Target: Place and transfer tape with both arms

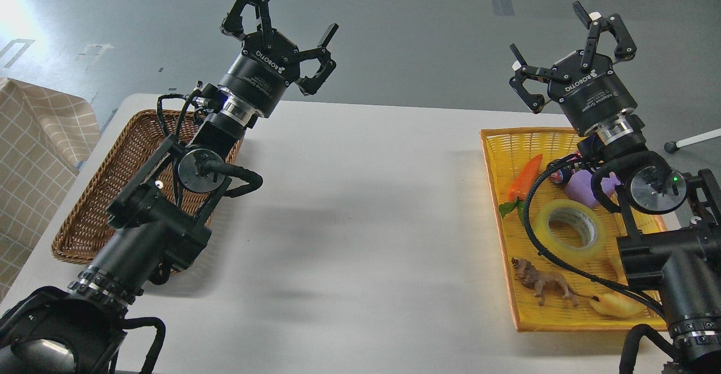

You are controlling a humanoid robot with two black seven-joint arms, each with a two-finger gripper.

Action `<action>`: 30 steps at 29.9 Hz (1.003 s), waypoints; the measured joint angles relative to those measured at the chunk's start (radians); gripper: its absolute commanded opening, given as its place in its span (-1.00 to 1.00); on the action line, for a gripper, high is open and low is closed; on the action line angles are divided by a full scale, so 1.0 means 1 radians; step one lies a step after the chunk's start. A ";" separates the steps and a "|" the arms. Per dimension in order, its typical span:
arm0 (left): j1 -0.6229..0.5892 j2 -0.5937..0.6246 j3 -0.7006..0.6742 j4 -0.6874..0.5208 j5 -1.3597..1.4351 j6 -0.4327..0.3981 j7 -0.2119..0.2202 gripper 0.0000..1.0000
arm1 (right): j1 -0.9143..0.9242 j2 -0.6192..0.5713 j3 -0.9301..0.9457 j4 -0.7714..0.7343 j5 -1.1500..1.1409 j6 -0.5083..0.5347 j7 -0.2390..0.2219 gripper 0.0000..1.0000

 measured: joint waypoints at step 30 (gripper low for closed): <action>0.000 -0.004 -0.002 -0.004 -0.002 0.000 -0.011 0.95 | -0.002 0.008 0.000 0.006 0.002 0.000 0.002 1.00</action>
